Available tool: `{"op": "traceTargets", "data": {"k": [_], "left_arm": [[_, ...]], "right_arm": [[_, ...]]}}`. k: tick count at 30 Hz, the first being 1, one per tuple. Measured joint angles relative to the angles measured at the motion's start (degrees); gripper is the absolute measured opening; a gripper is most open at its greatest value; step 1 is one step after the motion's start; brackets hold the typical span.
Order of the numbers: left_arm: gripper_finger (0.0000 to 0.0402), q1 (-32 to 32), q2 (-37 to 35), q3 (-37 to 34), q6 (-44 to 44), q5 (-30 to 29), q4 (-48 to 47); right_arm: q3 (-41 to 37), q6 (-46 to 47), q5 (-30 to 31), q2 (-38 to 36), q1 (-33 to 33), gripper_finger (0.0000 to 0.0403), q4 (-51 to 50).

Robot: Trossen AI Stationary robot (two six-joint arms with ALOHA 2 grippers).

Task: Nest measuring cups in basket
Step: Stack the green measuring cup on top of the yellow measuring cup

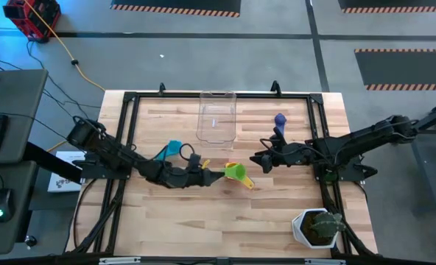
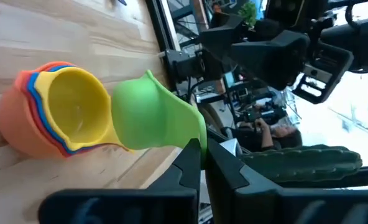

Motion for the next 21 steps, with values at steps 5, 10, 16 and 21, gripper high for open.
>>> {"op": "traceTargets", "data": {"k": [5,10,16,21], "left_arm": [[0.0004,0.0,0.0,0.0,-1.0,-0.8,-2.7],[0.0009,0.0,0.0,0.0,-1.3,-1.4,-2.7],[0.0037,0.0,0.0,0.0,-2.1,-1.5,-4.1],[0.0071,0.0,0.0,0.0,-2.6,-1.5,-4.2]], "right_arm": [[0.0,0.0,0.0,0.0,0.0,0.0200,-0.2],[0.0,0.0,0.0,0.0,0.0,0.0200,-0.8],[0.0,-0.1,0.1,0.0,0.0,0.0200,-0.9],[0.0,0.0,0.3,0.0,0.0,0.0200,-0.9]]}}
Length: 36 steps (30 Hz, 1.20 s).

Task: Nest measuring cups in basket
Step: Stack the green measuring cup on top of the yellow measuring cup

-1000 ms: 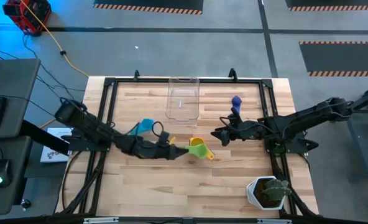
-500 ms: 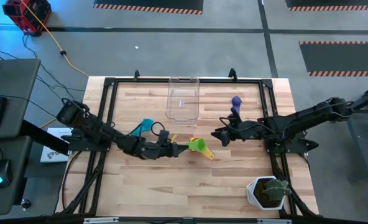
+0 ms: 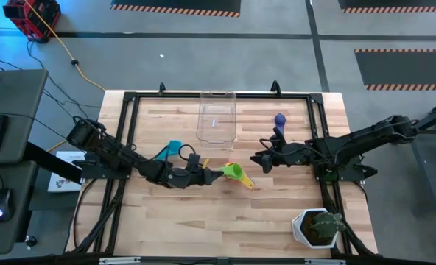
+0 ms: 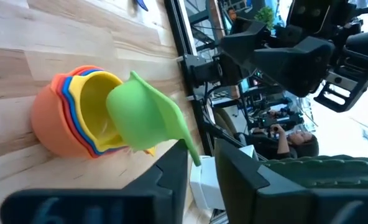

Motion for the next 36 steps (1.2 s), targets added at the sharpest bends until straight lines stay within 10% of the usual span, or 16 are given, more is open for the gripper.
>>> {"op": "traceTargets", "data": {"k": [14,36], "left_arm": [[0.0145,0.2,-1.0,-0.1,3.6,7.7,-5.8],[0.0152,0.8,-7.7,-0.1,8.4,15.5,-16.9]], "right_arm": [[0.0,0.1,0.4,0.0,0.0,0.0200,0.0],[0.0,2.2,0.2,0.2,0.0,0.0200,2.6]]}}
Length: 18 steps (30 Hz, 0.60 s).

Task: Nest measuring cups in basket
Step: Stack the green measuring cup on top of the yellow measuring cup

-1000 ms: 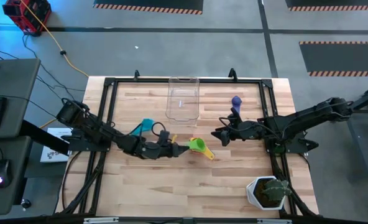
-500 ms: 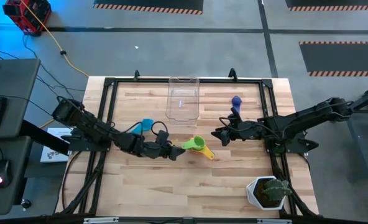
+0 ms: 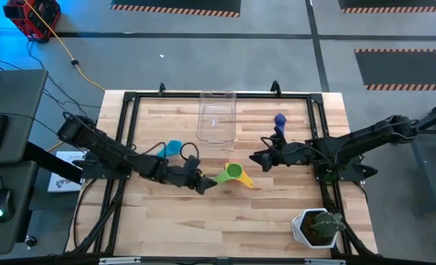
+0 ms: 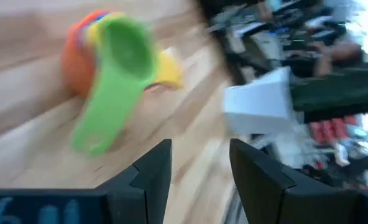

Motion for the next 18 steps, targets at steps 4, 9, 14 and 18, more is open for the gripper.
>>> {"op": "traceTargets", "data": {"k": [4,9,14,18], "left_arm": [[0.0148,1.5,-6.0,0.1,6.9,1.4,-6.6],[0.0063,4.3,-9.6,0.2,10.9,1.1,-21.7],[0.0011,5.9,-2.9,2.0,13.1,5.0,-21.1],[0.0002,6.9,4.0,5.3,14.4,6.6,-22.1]], "right_arm": [[0.0,-0.7,-1.7,1.8,0.0,0.0200,5.2],[0.0,-0.2,-1.9,5.8,0.0,0.0200,7.1],[0.0,2.1,-3.8,10.2,0.0,0.0200,9.0],[0.0,10.3,-9.4,11.3,0.1,0.0187,-0.1]]}}
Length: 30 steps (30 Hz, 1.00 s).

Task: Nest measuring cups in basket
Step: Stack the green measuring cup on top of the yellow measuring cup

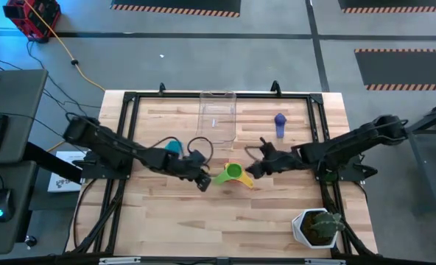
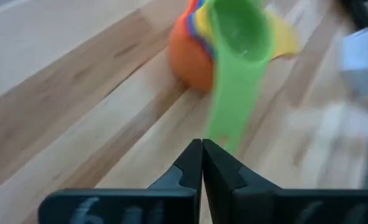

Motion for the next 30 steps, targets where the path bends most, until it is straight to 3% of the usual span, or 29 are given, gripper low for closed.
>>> {"op": "traceTargets", "data": {"k": [4,10,17,30], "left_arm": [[0.0001,1.1,4.1,2.8,2.0,0.6,-0.3],[0.0000,2.1,5.9,3.7,3.6,-0.5,-0.8],[0.0000,2.0,9.2,3.6,3.1,0.3,-0.1],[0.0000,-1.9,12.7,4.1,-4.8,1.0,9.0]], "right_arm": [[0.0,3.0,-0.8,0.8,1.8,0.0142,-9.3],[0.0,5.0,3.7,3.2,3.4,0.0014,-12.4],[0.0,4.9,-0.1,11.8,3.5,0.0003,-4.6],[1.0,6.1,-3.6,17.3,4.7,0.0000,4.8]]}}
